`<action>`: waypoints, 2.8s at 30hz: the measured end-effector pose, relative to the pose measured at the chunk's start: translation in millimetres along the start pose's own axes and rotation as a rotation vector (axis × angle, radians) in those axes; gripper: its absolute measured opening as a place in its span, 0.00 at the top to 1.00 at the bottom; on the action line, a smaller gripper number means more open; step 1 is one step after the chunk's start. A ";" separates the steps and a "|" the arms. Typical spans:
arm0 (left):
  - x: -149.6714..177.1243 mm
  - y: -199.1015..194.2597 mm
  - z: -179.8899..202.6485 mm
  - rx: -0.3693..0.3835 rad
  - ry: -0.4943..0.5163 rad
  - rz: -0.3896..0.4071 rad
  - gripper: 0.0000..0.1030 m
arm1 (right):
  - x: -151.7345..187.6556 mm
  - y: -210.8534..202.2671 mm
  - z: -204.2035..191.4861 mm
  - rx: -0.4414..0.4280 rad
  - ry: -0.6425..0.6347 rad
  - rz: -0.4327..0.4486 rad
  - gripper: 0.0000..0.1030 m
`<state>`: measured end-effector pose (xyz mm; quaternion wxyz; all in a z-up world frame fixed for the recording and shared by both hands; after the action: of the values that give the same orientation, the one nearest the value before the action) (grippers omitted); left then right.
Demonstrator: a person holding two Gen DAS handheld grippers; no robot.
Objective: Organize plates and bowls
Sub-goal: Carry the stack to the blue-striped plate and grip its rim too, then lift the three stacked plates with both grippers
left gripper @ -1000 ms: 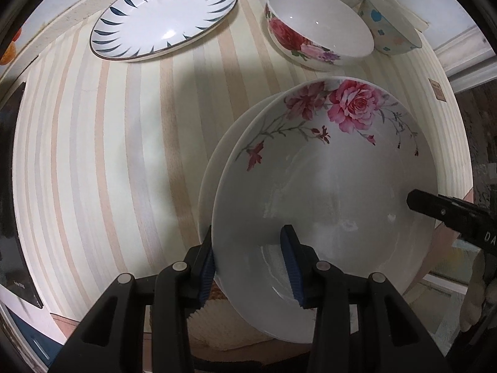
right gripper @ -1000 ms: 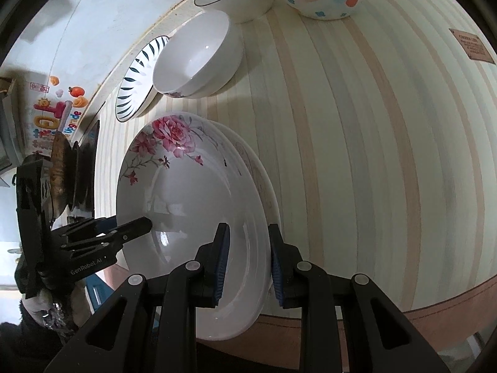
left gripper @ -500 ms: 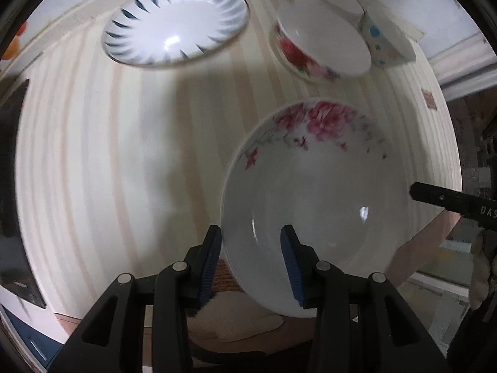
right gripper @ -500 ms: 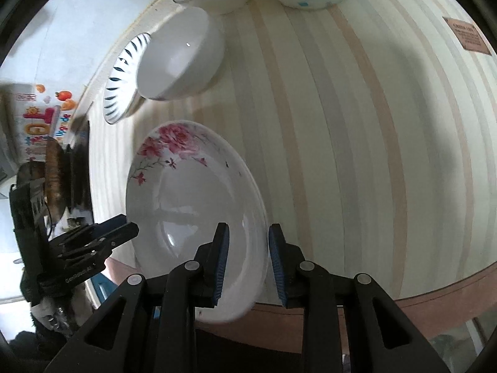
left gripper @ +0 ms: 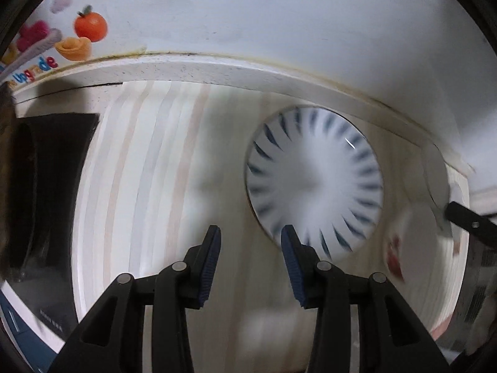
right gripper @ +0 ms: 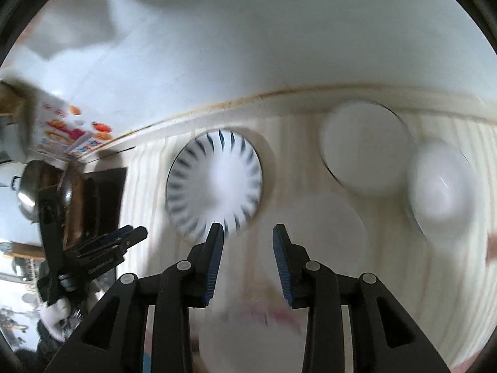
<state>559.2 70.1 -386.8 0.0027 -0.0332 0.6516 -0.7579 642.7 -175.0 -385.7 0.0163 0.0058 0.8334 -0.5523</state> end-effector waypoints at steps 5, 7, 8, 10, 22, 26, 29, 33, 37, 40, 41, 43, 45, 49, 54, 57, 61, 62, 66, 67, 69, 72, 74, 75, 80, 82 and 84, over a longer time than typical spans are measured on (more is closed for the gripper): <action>-37.1 36.7 -11.6 -0.022 -0.011 -0.069 0.63 | -55.1 63.4 -5.7 0.095 0.004 -0.055 0.65; -42.6 52.1 -11.2 -0.012 -0.007 -0.110 0.63 | -59.3 80.2 -3.1 0.120 0.006 -0.081 0.66; -44.3 59.3 -10.8 -0.007 -0.003 -0.123 0.64 | -60.6 89.2 2.8 0.129 0.006 -0.103 0.66; -46.7 67.9 -7.5 0.025 0.009 -0.132 0.69 | -61.3 102.1 6.3 0.149 0.009 -0.130 0.72; -26.1 70.7 17.0 -0.025 0.084 -0.097 0.80 | -61.1 110.8 20.3 0.158 0.030 -0.117 0.89; -13.7 54.5 18.4 -0.024 0.092 -0.075 0.80 | -56.0 96.7 18.7 0.142 0.030 -0.097 0.88; -6.5 36.2 17.3 -0.014 0.094 -0.050 0.80 | -51.6 84.8 15.3 0.128 0.023 -0.085 0.88; 5.2 10.8 19.6 -0.009 0.106 -0.010 0.80 | -42.6 63.9 3.7 0.109 0.011 -0.060 0.88; 12.1 -21.9 25.1 -0.007 0.122 0.029 0.80 | -30.6 39.8 -7.5 0.094 -0.003 -0.030 0.88; 28.8 -41.2 32.4 -0.009 0.139 0.052 0.80 | -17.6 16.8 -10.6 0.089 -0.015 -0.008 0.88; 28.6 -43.1 34.4 -0.009 0.147 0.056 0.80 | -11.5 8.9 -12.4 0.087 -0.020 -0.001 0.88; 37.4 -51.8 40.0 -0.006 0.153 0.063 0.80 | -0.7 -4.0 -12.3 0.086 -0.025 0.010 0.88; 51.2 -56.2 44.1 0.002 0.160 0.066 0.80 | 13.3 -15.8 -14.2 0.081 -0.033 0.017 0.88; 79.2 -60.5 53.0 0.018 0.171 0.064 0.80 | 47.0 -35.6 -9.6 0.069 -0.039 0.027 0.88; 116.5 -56.8 63.7 0.030 0.198 0.047 0.80 | 92.4 -41.9 -1.4 0.054 -0.026 0.019 0.88; 137.1 -41.9 70.3 0.039 0.216 0.014 0.80 | 121.1 -40.6 11.0 0.042 -0.007 0.004 0.88; 160.1 -15.9 81.3 0.021 0.245 -0.043 0.80 | 157.2 -25.7 33.1 0.029 0.031 -0.032 0.88; 165.2 -8.4 83.9 0.017 0.249 -0.057 0.80 | 167.3 -20.8 41.1 0.025 0.044 -0.044 0.88; 179.9 20.6 93.9 0.007 0.273 -0.112 0.80 | 193.9 -1.6 65.9 0.014 0.086 -0.077 0.88; 182.0 26.1 96.4 0.005 0.280 -0.120 0.80 | 198.0 3.1 71.3 0.013 0.094 -0.081 0.88; 185.3 36.3 101.9 -0.001 0.294 -0.128 0.80 | 206.6 11.5 82.3 0.017 0.109 -0.088 0.88; 190.6 47.2 109.1 -0.016 0.303 -0.147 0.80 | 217.4 22.7 96.1 0.020 0.125 -0.101 0.88; 193.7 50.1 113.5 -0.025 0.310 -0.155 0.80 | 222.4 27.4 103.0 0.023 0.130 -0.111 0.88; 194.4 51.2 114.8 -0.030 0.313 -0.154 0.80 | 224.5 29.0 105.5 0.026 0.127 -0.114 0.88; 194.5 59.6 117.1 -0.052 0.314 -0.162 0.80 | 227.1 36.7 108.3 0.029 0.119 -0.133 0.88; 194.0 63.8 117.3 -0.059 0.309 -0.168 0.80 | 226.7 40.4 108.7 0.027 0.114 -0.137 0.88; 194.1 67.5 118.4 -0.065 0.303 -0.169 0.80 | 226.8 44.3 107.2 0.028 0.109 -0.143 0.88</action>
<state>369.3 -66.2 -426.8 -0.1603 0.0265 0.6634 -0.7304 419.4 -258.3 -475.8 -0.0684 -0.0236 0.8236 -0.5625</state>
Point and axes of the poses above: each gripper's, at about its wrist camera, not at the fingertips, and y roughly the way its jaws point, z to its right, x to its underside, the point moved 9 cm from there along y, roughly the way its jaws point, and after that the axes turned 13 degrees about -z, right-handed, at the moved point
